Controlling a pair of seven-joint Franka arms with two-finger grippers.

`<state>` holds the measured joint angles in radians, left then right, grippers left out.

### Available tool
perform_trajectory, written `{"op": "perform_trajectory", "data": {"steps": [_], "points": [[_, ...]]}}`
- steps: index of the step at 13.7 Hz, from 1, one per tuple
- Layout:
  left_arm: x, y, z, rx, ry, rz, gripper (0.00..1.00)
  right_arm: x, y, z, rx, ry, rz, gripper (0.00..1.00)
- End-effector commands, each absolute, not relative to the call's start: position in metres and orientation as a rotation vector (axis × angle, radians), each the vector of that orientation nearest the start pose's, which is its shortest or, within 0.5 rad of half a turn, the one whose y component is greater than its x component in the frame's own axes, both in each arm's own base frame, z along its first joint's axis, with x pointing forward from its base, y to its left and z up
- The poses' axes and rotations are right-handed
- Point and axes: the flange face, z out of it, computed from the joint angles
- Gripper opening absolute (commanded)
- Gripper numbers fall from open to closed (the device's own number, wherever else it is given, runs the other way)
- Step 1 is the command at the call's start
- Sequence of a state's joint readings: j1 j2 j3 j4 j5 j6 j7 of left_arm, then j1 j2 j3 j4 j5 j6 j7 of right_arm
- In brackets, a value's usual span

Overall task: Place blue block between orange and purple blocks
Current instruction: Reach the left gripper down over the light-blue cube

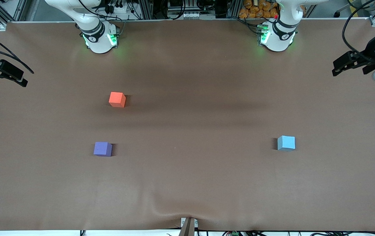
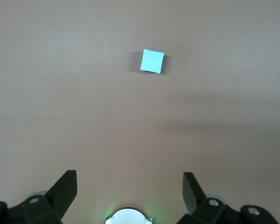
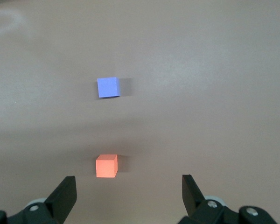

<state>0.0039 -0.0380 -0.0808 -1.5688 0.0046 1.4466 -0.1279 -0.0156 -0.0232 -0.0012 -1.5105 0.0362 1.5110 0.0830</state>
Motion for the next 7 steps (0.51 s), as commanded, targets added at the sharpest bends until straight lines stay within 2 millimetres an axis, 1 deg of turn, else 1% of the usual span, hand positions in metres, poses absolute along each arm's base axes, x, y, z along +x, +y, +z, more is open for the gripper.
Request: {"op": "perform_trajectory", "data": {"steps": [1,3,4,7], "points": [[0.548,-0.048,0.602,-3.139,-0.074,0.187,1.00,0.540,-0.009,0.663,-3.080,0.144,-0.031,1.00],[0.558,-0.060,0.577,-3.139,-0.051,0.197,1.00,0.540,-0.010,0.663,-3.080,0.146,-0.031,1.00],[0.562,-0.059,0.563,-3.140,-0.059,0.200,1.00,0.540,-0.009,0.663,-3.080,0.144,-0.031,1.00],[0.572,-0.044,0.505,-3.148,-0.111,0.099,1.00,0.540,-0.009,0.663,-3.080,0.144,-0.031,1.00]]}}
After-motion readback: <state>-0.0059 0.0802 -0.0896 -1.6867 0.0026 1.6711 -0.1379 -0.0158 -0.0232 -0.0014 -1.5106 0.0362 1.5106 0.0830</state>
